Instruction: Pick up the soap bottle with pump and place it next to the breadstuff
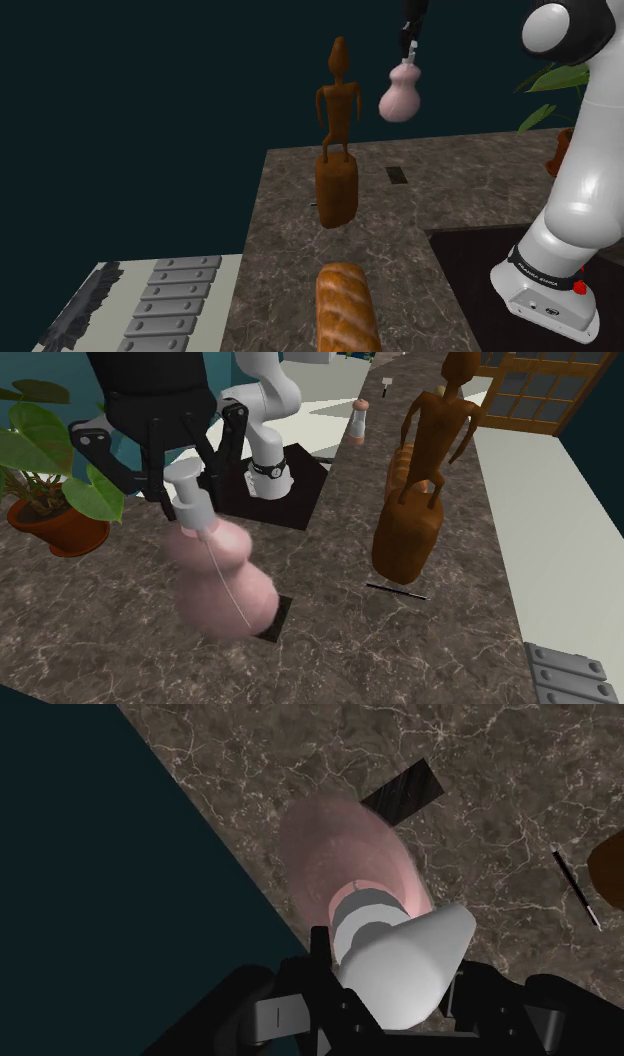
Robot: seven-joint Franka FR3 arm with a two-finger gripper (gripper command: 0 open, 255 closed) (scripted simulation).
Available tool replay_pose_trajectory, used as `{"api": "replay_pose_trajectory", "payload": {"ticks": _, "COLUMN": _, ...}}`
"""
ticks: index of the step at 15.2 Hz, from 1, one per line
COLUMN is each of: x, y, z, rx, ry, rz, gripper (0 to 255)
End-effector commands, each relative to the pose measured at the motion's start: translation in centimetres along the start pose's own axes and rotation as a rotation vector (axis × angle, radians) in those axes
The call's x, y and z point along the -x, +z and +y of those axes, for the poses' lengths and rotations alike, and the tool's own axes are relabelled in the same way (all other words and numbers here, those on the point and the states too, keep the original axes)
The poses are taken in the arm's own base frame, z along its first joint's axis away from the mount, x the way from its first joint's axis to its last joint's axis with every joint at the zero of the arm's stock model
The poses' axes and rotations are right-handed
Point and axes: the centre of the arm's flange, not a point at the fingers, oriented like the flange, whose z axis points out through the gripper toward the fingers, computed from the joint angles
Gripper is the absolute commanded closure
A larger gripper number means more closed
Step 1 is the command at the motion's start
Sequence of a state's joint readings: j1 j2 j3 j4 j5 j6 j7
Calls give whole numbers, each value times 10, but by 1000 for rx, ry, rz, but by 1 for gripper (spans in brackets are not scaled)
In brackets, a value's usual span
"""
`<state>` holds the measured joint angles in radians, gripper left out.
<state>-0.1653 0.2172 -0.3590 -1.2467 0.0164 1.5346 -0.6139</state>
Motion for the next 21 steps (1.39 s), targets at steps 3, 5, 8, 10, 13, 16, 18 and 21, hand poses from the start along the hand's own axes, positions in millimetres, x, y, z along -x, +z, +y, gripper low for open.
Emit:
{"api": "replay_pose_trajectory", "payload": {"ticks": 3, "x": 1, "y": -14, "z": -12, "rx": 0, "ry": 0, "rz": 1, "gripper": 255}}
{"api": "replay_pose_trajectory", "payload": {"ticks": 5, "x": 3, "y": -17, "z": -38, "rx": 0, "ry": 0, "rz": 1, "gripper": 255}}
{"api": "replay_pose_trajectory", "payload": {"ticks": 8, "x": 6, "y": -21, "z": -78, "rx": 0, "ry": 0, "rz": 1, "gripper": 255}}
{"api": "replay_pose_trajectory", "payload": {"ticks": 10, "x": 8, "y": -23, "z": -104, "rx": 0, "ry": 0, "rz": 1, "gripper": 255}}
{"api": "replay_pose_trajectory", "payload": {"ticks": 13, "x": 11, "y": -27, "z": -143, "rx": 0, "ry": 0, "rz": 1, "gripper": 255}}
{"api": "replay_pose_trajectory", "payload": {"ticks": 16, "x": 14, "y": -31, "z": -182, "rx": 0, "ry": 0, "rz": 1, "gripper": 255}}
{"api": "replay_pose_trajectory", "payload": {"ticks": 18, "x": 16, "y": -34, "z": -209, "rx": 0, "ry": 0, "rz": 1, "gripper": 255}}
{"api": "replay_pose_trajectory", "payload": {"ticks": 21, "x": 20, "y": -38, "z": -248, "rx": 0, "ry": 0, "rz": 1, "gripper": 255}}
